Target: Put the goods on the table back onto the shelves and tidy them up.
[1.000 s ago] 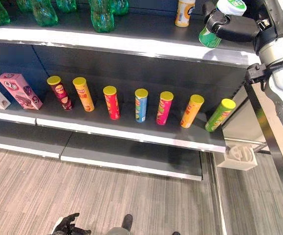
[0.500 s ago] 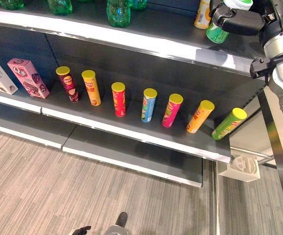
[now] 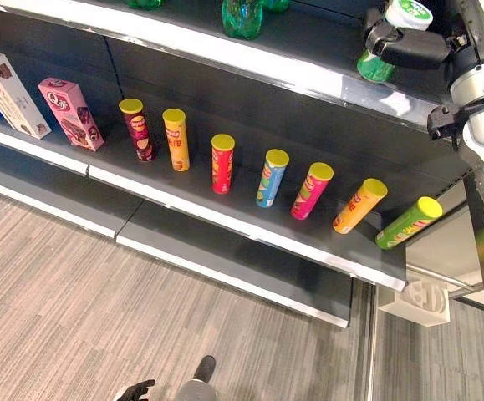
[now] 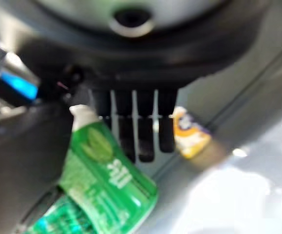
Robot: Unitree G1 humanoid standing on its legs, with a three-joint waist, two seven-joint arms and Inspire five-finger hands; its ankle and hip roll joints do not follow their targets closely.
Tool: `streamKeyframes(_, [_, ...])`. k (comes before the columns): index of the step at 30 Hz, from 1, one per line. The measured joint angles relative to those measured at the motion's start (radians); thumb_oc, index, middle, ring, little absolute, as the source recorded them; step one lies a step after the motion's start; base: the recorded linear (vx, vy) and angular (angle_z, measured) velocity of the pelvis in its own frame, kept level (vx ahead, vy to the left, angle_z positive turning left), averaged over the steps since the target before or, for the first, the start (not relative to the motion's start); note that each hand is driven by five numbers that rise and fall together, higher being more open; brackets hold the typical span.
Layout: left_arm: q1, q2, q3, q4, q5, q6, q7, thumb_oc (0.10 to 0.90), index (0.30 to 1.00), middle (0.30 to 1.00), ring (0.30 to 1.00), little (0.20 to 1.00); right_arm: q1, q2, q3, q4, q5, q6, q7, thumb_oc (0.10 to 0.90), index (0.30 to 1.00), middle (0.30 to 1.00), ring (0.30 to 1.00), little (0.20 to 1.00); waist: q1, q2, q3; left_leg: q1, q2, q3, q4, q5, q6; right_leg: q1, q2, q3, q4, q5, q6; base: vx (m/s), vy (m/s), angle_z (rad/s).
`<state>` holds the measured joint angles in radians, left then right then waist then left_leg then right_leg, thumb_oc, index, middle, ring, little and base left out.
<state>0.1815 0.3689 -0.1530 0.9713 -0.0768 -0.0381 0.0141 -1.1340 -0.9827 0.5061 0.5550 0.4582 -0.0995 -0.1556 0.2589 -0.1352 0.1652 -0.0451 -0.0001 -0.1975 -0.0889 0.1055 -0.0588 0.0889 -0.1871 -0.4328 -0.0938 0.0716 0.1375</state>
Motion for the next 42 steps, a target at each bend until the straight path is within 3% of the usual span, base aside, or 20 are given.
streamKeyframes(12, [0.001, 0.005, 0.0, 0.001, 0.0, 0.0, 0.001, 0.8, 0.9, 0.9, 0.9, 0.9, -0.006, 0.001, 0.0, 0.049, -0.043, 0.004, -0.02, 0.4, 0.3, 0.3, 0.3, 0.3, 0.003, -0.016, 0.001, -0.009, 0.001, -0.001, 0.0, 0.0, 0.0, -0.009, 0.001, -0.001, 0.0, -0.002, 0.0, 0.0, 0.0, 0.0])
streamKeyframes(20, [0.0, 0.012, 0.0, 0.0, -0.001, -0.002, 0.002, 0.8, 0.9, 0.9, 0.9, 0.9, -0.048, 0.04, 0.007, 0.179, -0.045, 0.013, -0.032, 0.4, 0.3, 0.3, 0.3, 0.3, 0.008, -0.025, 0.003, -0.014, 0.001, -0.002, 0.0, 0.0, 0.0, -0.012, 0.001, -0.003, 0.0, -0.003, 0.0, 0.0, 0.0, 0.0])
streamKeyframes(42, [0.0, 0.013, 0.0, 0.001, -0.002, -0.001, 0.003, 0.8, 0.9, 0.9, 0.9, 0.9, -0.067, 0.072, 0.01, 0.181, -0.038, 0.014, -0.045, 0.4, 0.3, 0.3, 0.3, 0.3, 0.008, -0.03, 0.005, -0.018, 0.001, -0.002, 0.0, 0.0, -0.001, -0.017, 0.001, -0.002, 0.0, -0.004, 0.0, 0.0, 0.0, 0.0])
